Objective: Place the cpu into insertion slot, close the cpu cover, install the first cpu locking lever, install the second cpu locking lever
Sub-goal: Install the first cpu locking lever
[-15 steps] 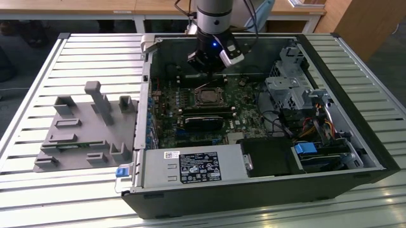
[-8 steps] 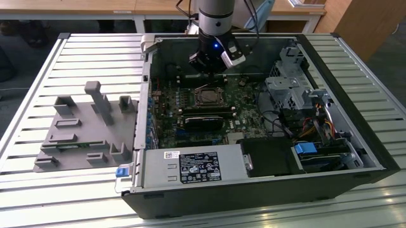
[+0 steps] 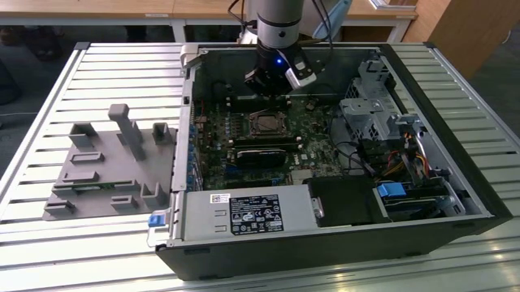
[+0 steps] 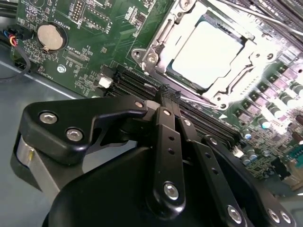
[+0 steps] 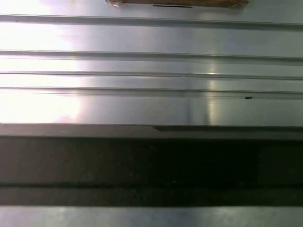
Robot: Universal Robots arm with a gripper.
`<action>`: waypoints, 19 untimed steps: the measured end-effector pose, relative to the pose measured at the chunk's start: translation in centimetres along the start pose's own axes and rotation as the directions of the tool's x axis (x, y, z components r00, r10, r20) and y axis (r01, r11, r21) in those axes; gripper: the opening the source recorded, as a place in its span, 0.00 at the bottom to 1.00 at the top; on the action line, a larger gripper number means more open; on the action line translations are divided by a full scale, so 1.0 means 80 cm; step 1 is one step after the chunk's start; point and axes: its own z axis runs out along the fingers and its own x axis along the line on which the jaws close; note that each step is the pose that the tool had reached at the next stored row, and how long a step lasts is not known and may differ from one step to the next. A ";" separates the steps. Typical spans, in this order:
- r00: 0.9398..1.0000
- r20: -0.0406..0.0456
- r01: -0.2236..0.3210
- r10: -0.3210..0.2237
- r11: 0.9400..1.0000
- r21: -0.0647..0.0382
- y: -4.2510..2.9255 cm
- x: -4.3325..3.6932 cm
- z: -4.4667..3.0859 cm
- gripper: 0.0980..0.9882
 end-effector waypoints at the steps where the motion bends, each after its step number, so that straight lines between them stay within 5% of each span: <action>1: 1.000 0.000 0.000 0.000 1.000 0.000 0.0001 -0.001 0.0011 0.01; 6: 1.000 0.000 0.000 0.000 1.000 0.004 0.0009 -0.002 0.0075 0.01; 19: 1.000 0.000 0.001 -0.001 0.999 0.034 0.0022 -0.003 0.0143 0.01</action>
